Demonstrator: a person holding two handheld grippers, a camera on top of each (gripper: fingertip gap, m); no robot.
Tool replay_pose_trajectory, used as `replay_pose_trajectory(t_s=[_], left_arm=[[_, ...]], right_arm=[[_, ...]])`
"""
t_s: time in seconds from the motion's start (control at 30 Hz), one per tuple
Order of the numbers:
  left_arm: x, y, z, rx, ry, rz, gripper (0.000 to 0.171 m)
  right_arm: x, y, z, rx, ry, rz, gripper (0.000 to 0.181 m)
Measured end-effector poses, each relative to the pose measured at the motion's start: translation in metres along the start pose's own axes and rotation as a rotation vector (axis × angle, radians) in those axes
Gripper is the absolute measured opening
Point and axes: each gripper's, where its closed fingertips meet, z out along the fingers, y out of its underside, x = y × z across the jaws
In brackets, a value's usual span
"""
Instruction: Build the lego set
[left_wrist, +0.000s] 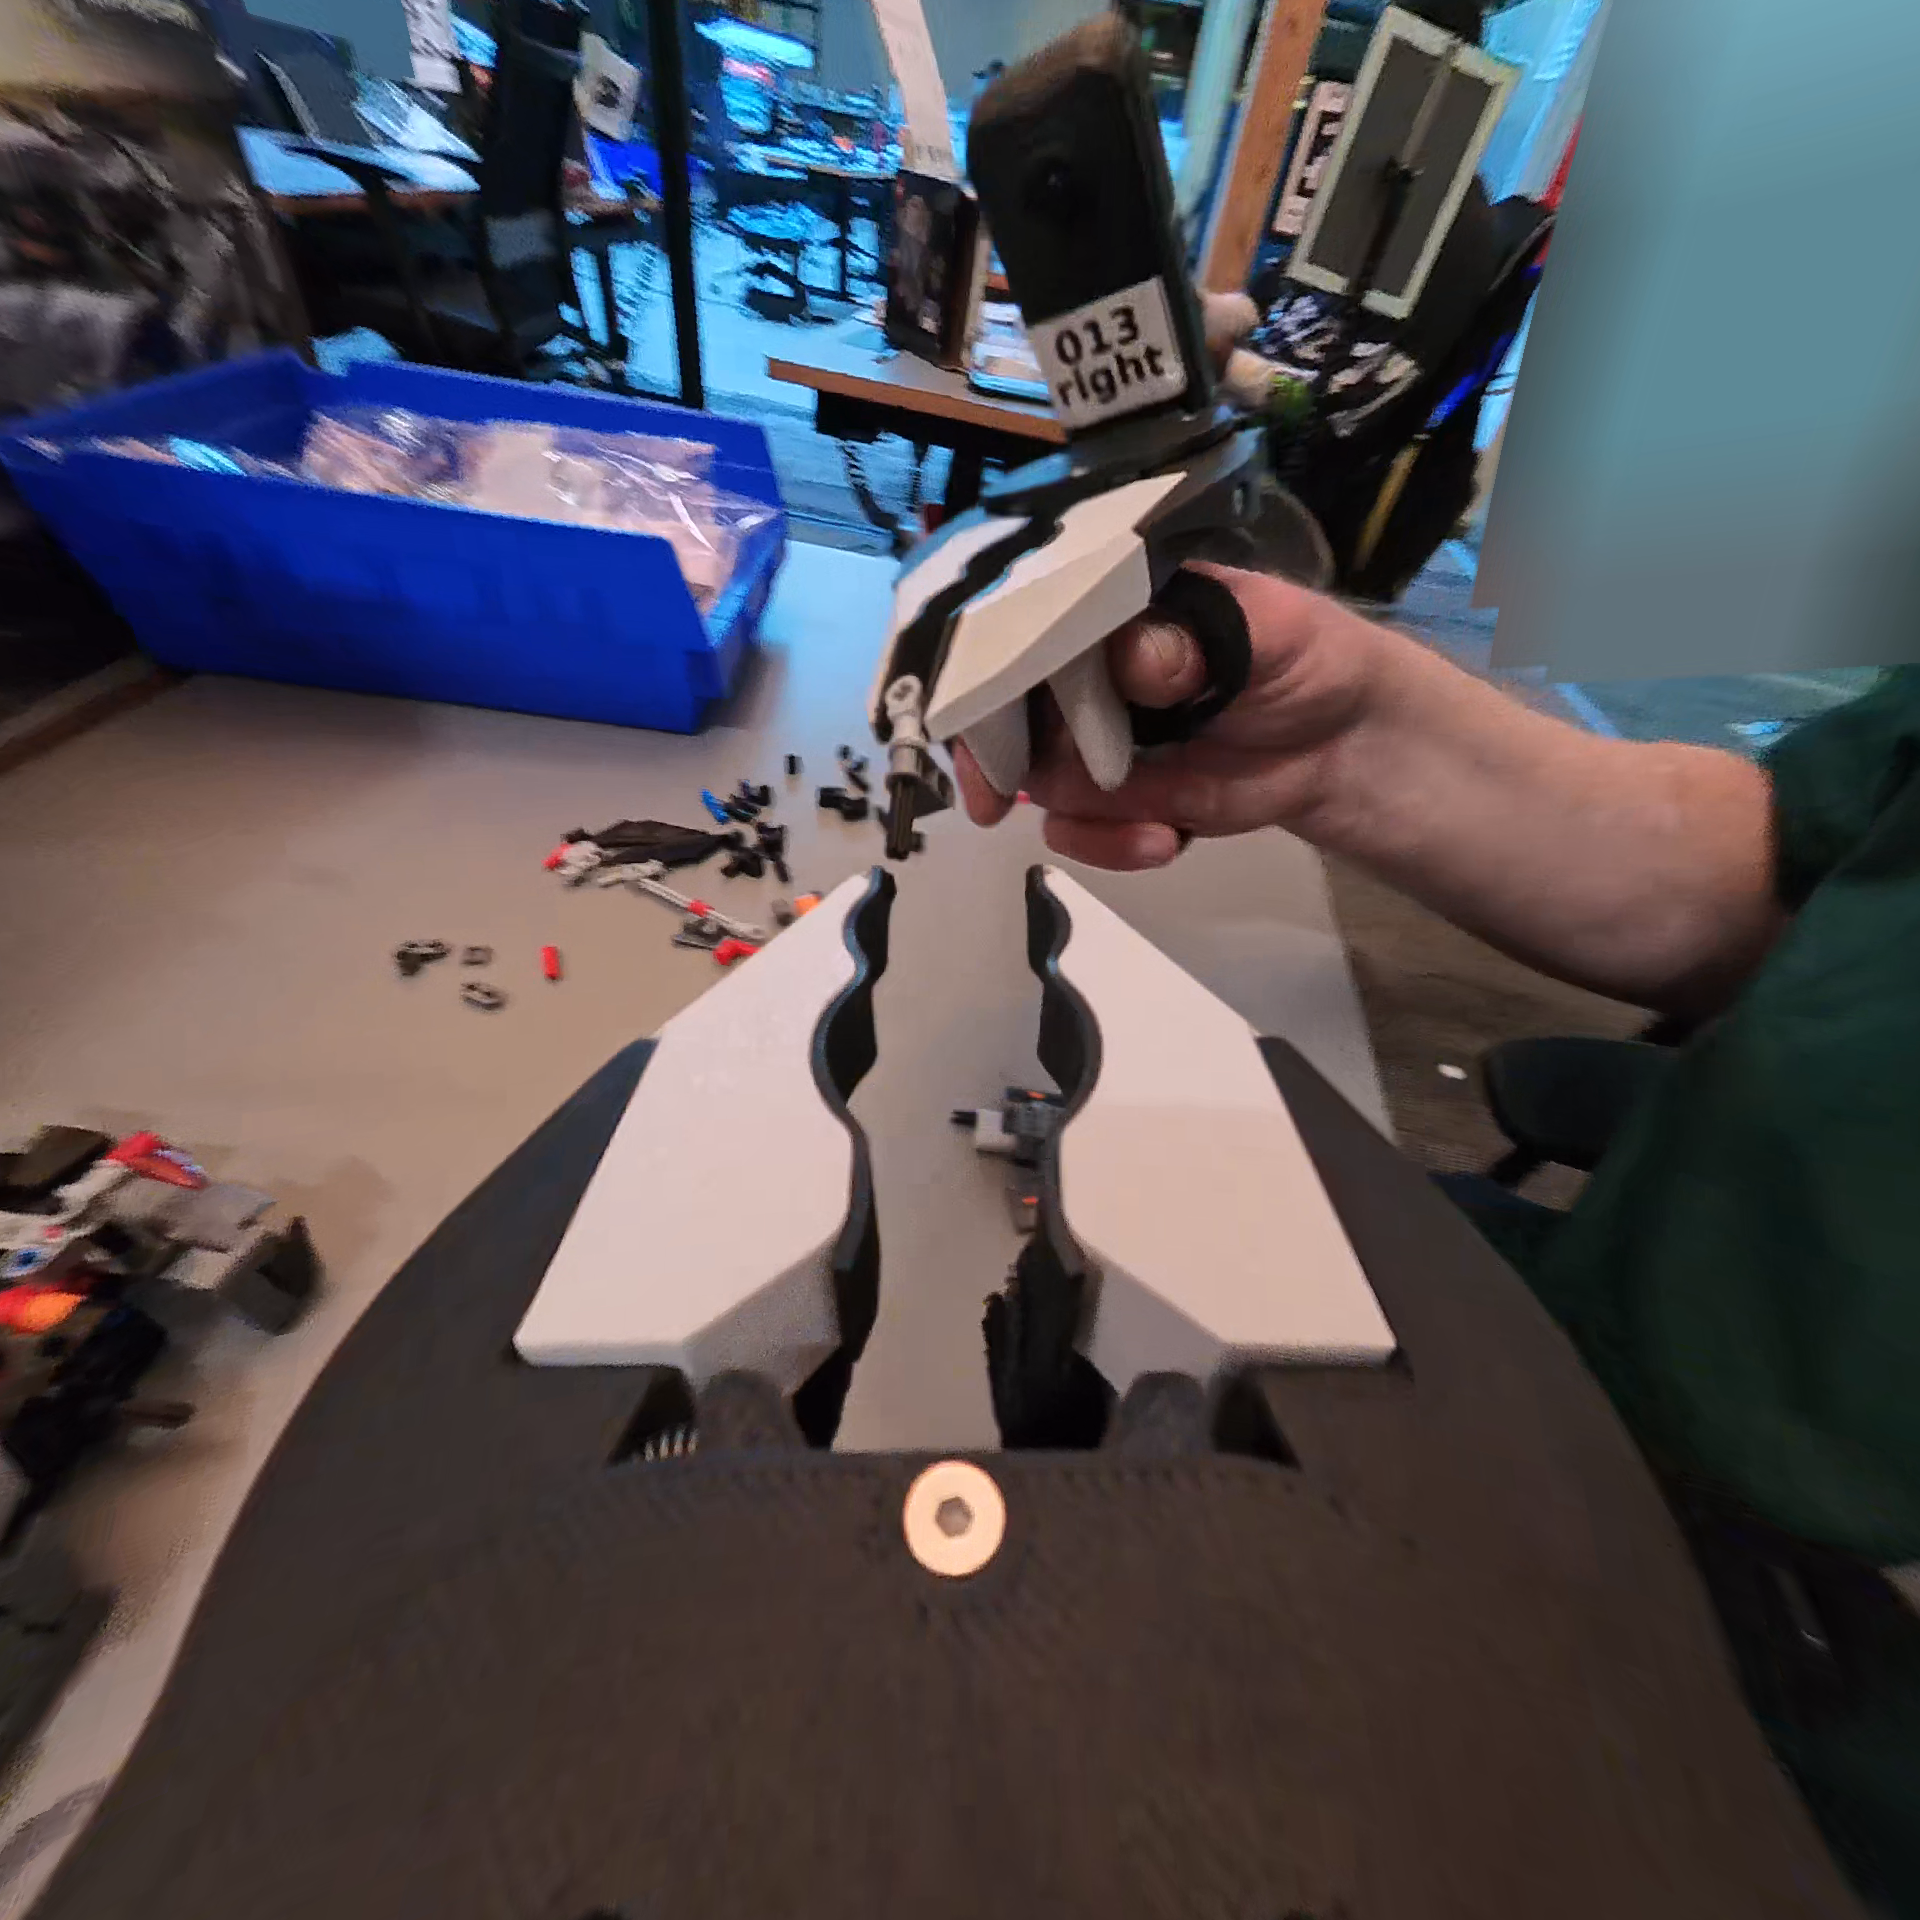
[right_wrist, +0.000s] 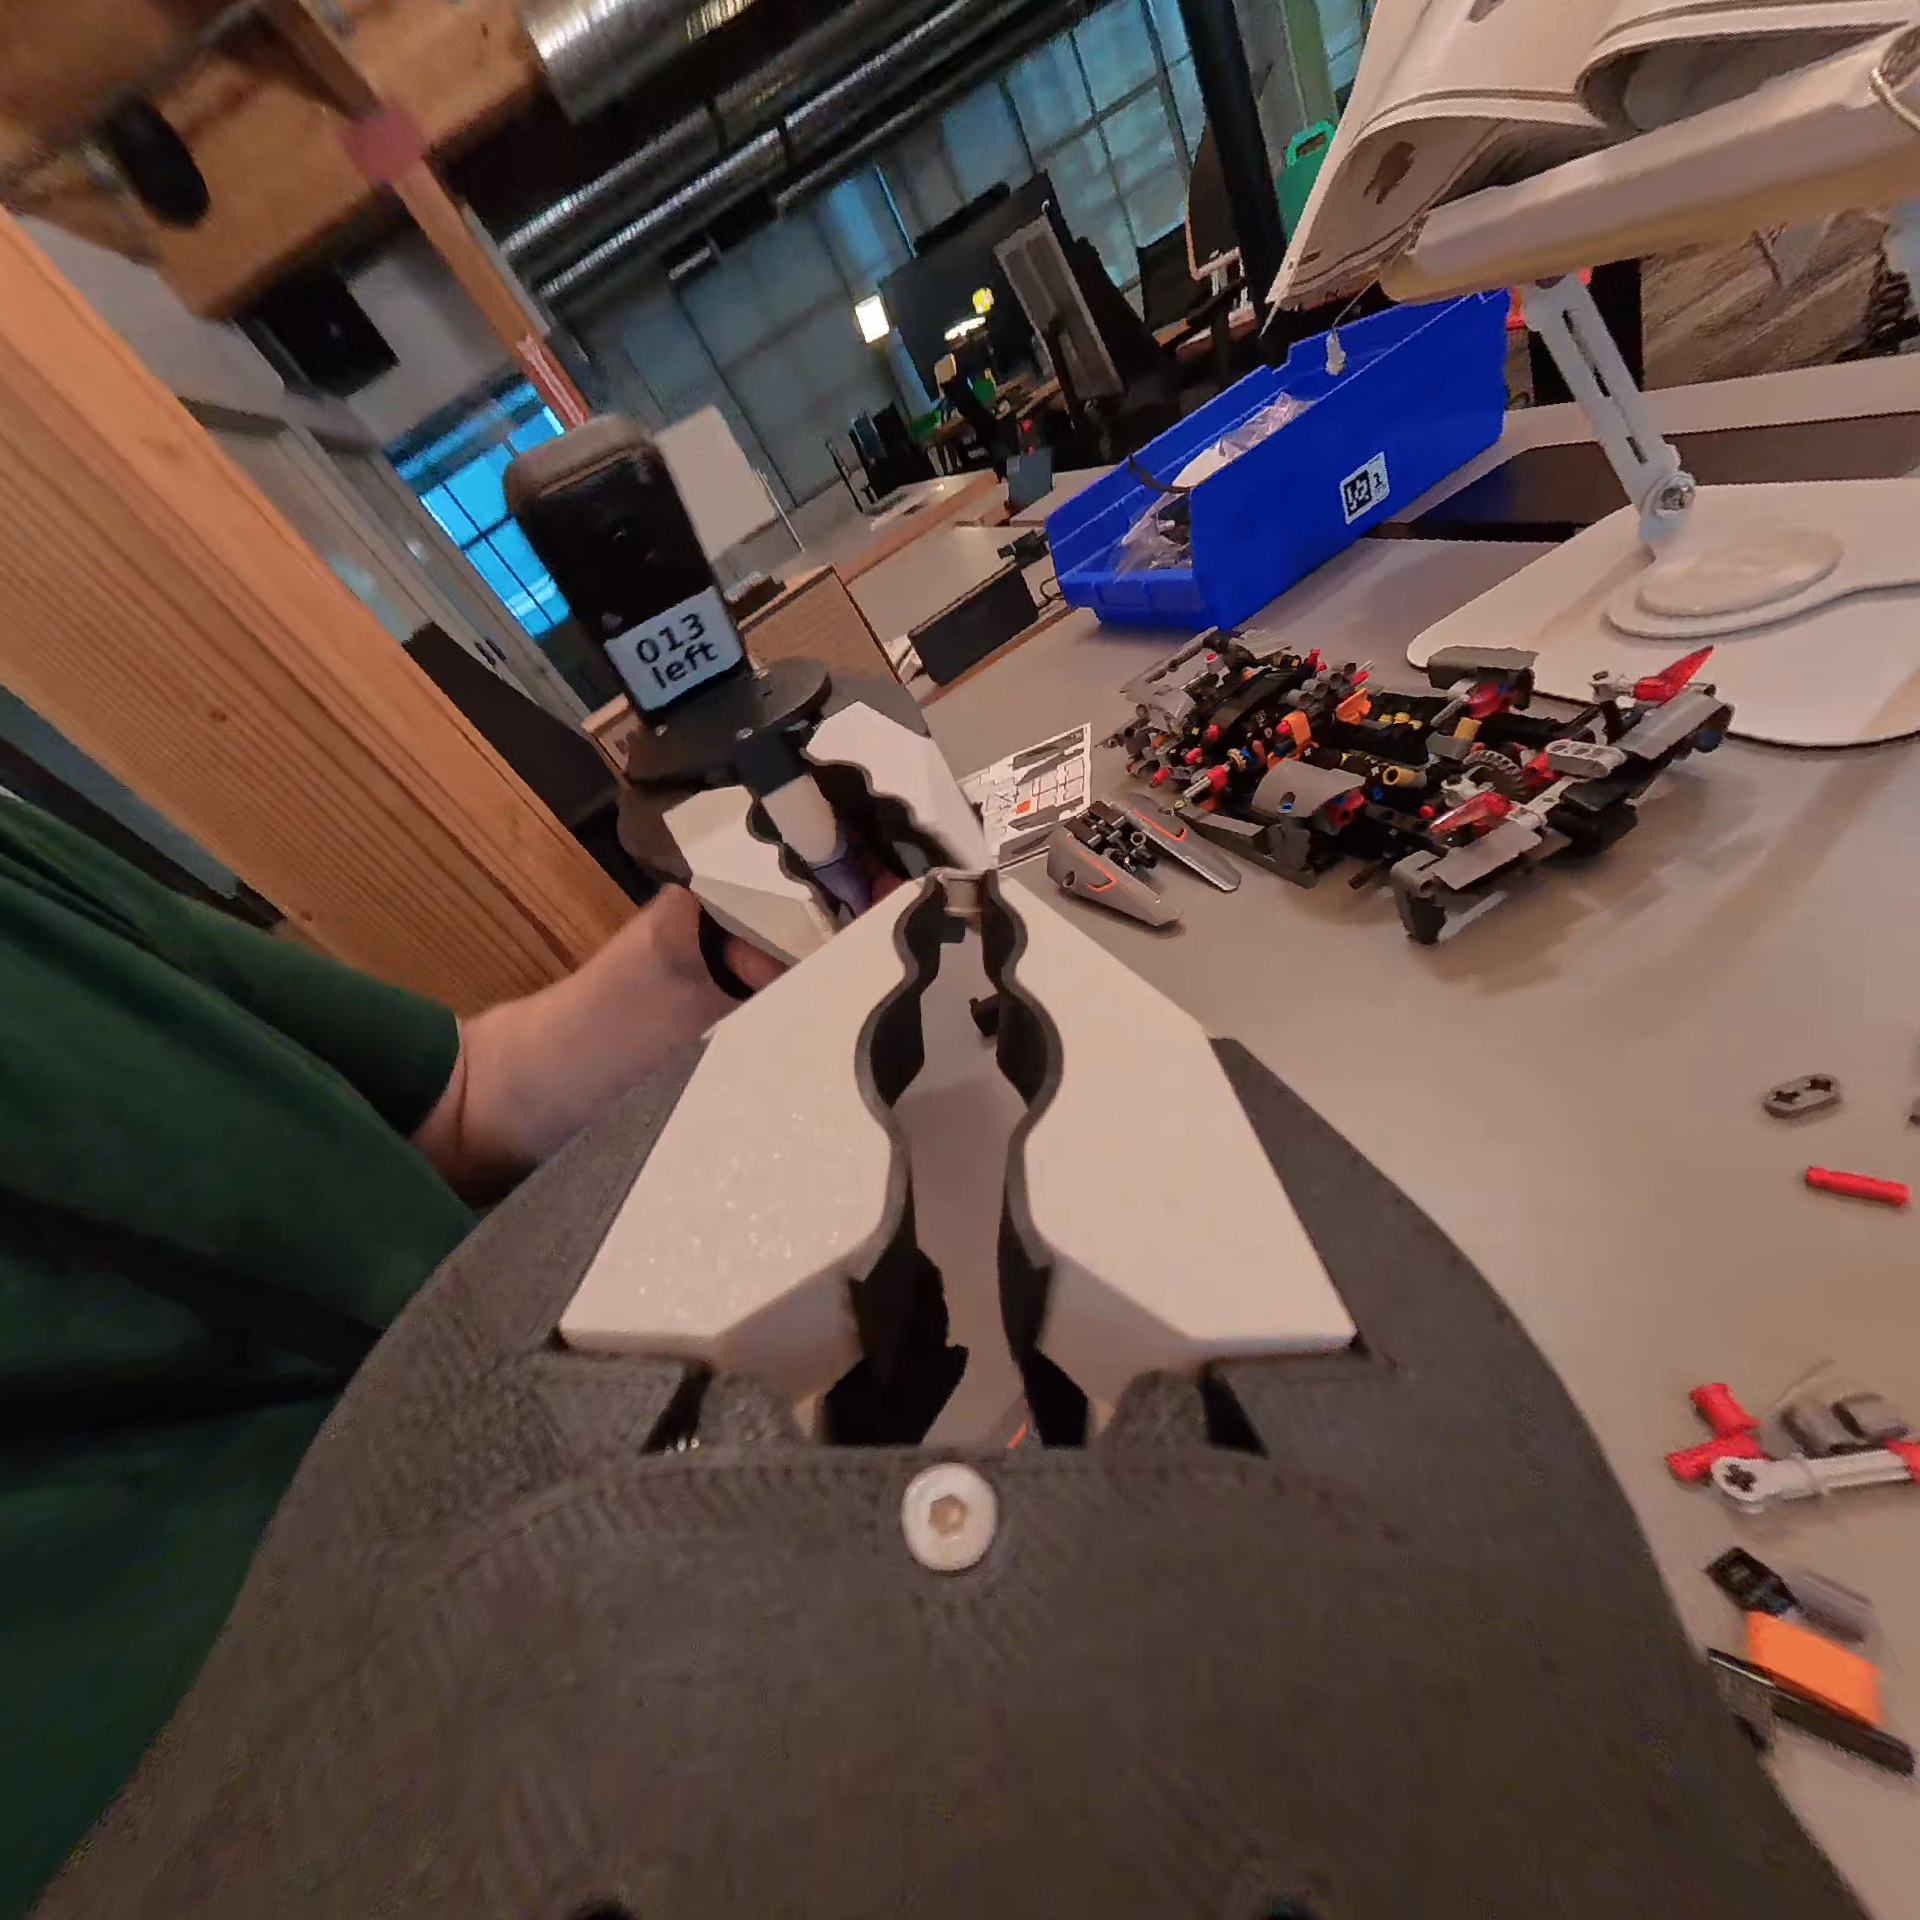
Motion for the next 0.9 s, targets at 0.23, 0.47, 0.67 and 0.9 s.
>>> replay_pose_trajectory(t_s=[0.23, 0.47, 0.67, 0.9], left_arm=[[-0.015, -0.001, 0.005, -0.069, -0.34, 0.464, 0.039], [-0.015, -0.011, 0.004, -0.06, -0.423, 0.622, 0.015], [-0.014, -0.011, 0.003, -0.076, -0.366, 0.574, 0.014], [-0.013, -0.011, 0.003, -0.066, -0.312, 0.497, 0.014]], right_arm=[[0.002, 0.001, 0.007, 0.045, -0.02, 0.117, 0.005], [0.001, 0.004, 0.01, 0.047, -0.04, 0.165, 0.005], [-0.001, 0.004, 0.009, 0.043, -0.052, 0.123, 0.005], [-0.002, 0.003, 0.01, 0.037, -0.048, 0.06, 0.006]])
